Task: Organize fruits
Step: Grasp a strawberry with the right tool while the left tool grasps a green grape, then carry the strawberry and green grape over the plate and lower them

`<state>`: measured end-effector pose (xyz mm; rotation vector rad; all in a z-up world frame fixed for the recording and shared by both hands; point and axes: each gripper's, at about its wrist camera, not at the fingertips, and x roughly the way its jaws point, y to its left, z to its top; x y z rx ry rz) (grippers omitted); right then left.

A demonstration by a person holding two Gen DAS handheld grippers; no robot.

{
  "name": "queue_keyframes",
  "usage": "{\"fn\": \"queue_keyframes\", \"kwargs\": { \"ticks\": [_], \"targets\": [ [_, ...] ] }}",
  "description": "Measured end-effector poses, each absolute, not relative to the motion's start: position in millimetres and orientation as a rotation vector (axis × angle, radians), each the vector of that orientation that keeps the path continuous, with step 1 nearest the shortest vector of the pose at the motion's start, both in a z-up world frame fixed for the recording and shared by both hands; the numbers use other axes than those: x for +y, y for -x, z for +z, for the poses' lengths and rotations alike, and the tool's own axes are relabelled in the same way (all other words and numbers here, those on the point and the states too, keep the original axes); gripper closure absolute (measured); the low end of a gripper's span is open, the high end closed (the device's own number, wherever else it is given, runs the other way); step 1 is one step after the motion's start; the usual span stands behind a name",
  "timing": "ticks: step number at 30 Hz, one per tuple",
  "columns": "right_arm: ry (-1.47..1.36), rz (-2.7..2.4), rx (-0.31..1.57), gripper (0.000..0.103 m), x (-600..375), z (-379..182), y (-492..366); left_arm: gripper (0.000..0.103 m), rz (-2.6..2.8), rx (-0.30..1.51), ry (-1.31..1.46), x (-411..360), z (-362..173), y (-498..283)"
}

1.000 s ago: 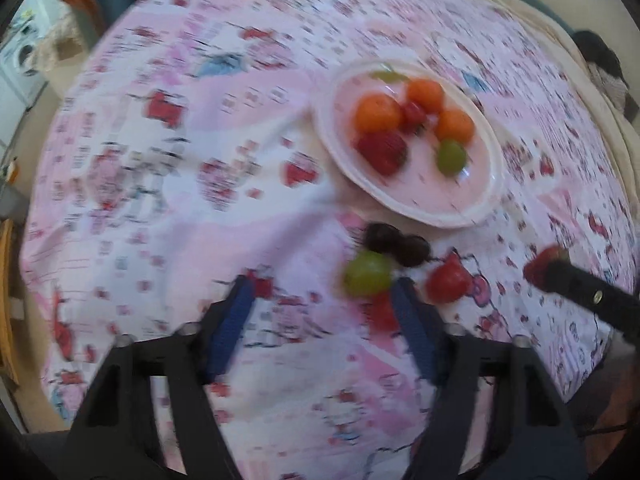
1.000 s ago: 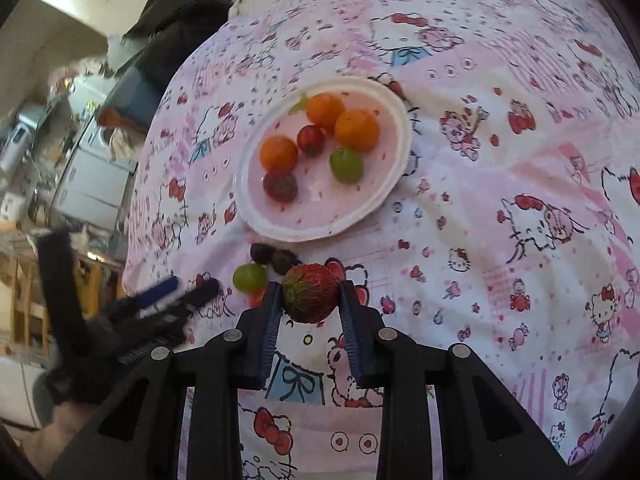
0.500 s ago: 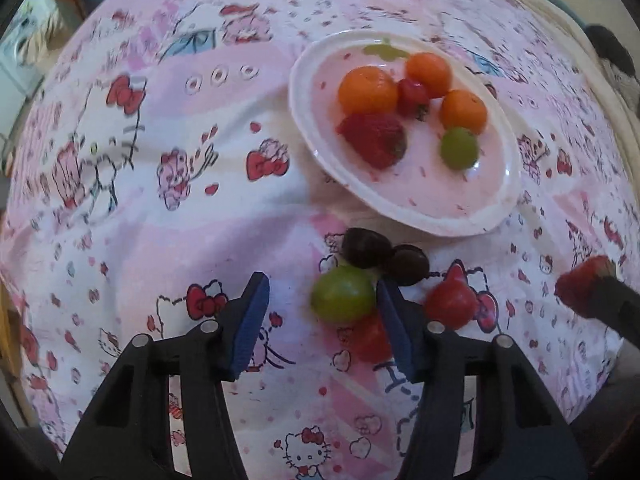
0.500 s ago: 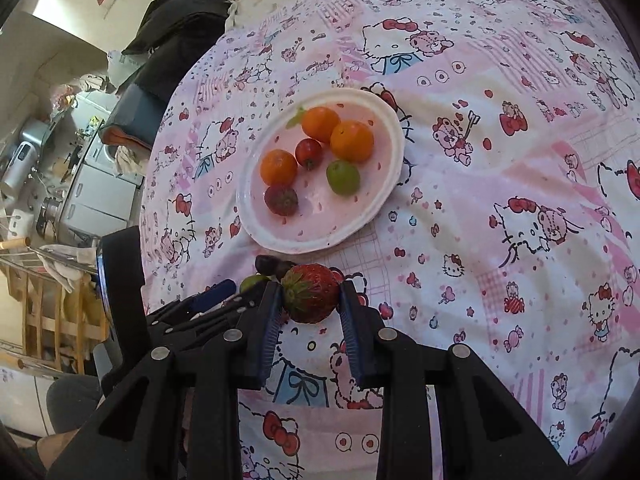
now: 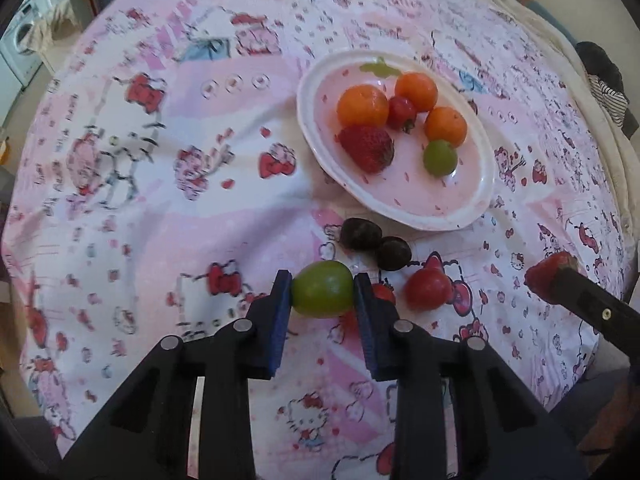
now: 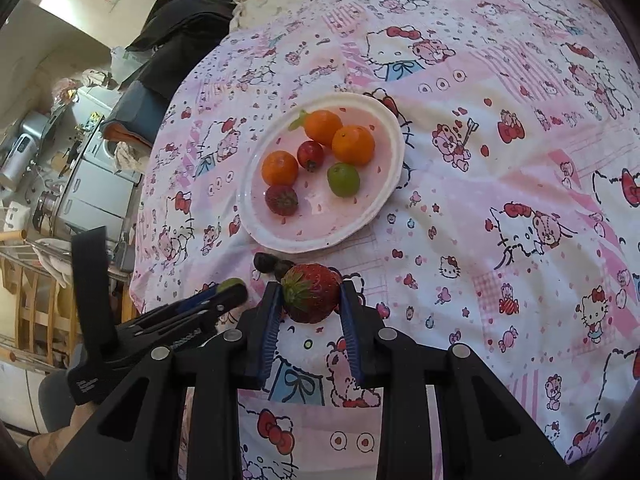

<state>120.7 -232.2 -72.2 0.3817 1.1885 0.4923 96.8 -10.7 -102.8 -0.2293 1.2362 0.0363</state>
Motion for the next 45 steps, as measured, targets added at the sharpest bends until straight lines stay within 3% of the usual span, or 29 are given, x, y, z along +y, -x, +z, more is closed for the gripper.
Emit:
{"fn": "queue_keyframes", "kwargs": {
  "ticks": [16,22,30,45],
  "targets": [
    [-0.558,0.570,1.044,0.072,-257.1,-25.3,-122.8,0.076,0.084,0.934,0.179,19.0,-5.3,-79.7],
    [-0.578,0.568,1.033,0.072,-260.6,-19.6,-155.1,0.076,0.051,0.909,0.104,11.5,9.1,-104.7],
    [-0.572,0.546,1.086,0.072,-255.9,-37.5,-208.4,0.076,0.028,0.948,0.091,9.5,-6.1,-160.6],
    [-0.479,0.494,1.306,0.072,-238.1,-111.5,-253.6,0.076,-0.054,1.077,0.080,-24.5,-87.5,-253.7]
  ]
}}
